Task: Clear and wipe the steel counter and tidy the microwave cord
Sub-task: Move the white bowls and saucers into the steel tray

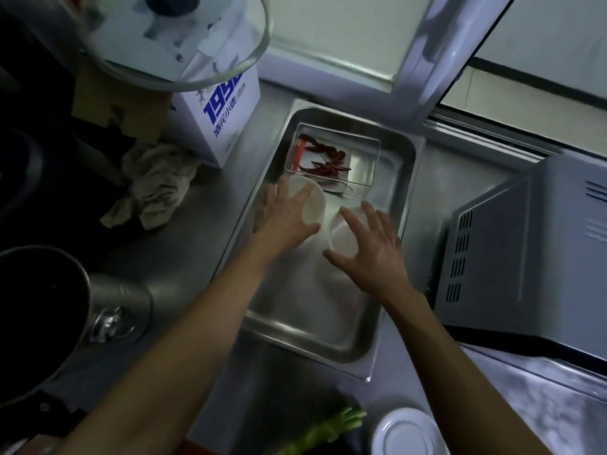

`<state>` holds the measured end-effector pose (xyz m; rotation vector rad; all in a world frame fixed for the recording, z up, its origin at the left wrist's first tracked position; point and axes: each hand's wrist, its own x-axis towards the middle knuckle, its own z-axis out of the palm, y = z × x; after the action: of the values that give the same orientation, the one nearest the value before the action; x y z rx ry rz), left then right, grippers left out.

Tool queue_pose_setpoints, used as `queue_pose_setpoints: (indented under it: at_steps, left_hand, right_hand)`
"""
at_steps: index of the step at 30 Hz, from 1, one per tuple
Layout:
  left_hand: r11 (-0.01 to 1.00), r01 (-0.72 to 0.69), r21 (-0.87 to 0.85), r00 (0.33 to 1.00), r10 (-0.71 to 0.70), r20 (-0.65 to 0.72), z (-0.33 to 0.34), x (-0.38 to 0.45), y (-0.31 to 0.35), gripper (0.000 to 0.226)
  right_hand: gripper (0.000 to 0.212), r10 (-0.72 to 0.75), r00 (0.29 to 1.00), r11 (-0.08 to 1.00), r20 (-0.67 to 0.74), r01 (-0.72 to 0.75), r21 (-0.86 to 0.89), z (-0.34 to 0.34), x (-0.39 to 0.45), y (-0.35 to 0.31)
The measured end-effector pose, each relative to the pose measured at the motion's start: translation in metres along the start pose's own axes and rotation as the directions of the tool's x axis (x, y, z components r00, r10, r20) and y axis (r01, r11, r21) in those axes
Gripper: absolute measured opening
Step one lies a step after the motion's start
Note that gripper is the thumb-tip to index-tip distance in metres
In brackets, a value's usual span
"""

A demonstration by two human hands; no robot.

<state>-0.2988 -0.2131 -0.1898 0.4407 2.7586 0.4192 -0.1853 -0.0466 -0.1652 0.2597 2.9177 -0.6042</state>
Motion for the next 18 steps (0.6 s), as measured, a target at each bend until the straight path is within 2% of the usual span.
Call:
queue_pose_setpoints:
  at_steps: [9, 18]
  left_hand:
    - [0.998, -0.057, -0.012, 0.998, 0.057, -0.031, 0.023, 0.016, -0.004, 0.074]
    - [0.999, -0.029, 0.036, 0.999, 0.030, -0.015, 0.017, 0.015, 0.003, 0.067]
  right_hand:
    - [0.088, 0.016, 1.000, 0.997, 0.022, -0.018, 0.076, 0.010, 0.030, 0.014]
    - [0.088, 0.009, 1.000, 0.998, -0.004, -0.009, 0.066, 0.014, 0.042, 0.020]
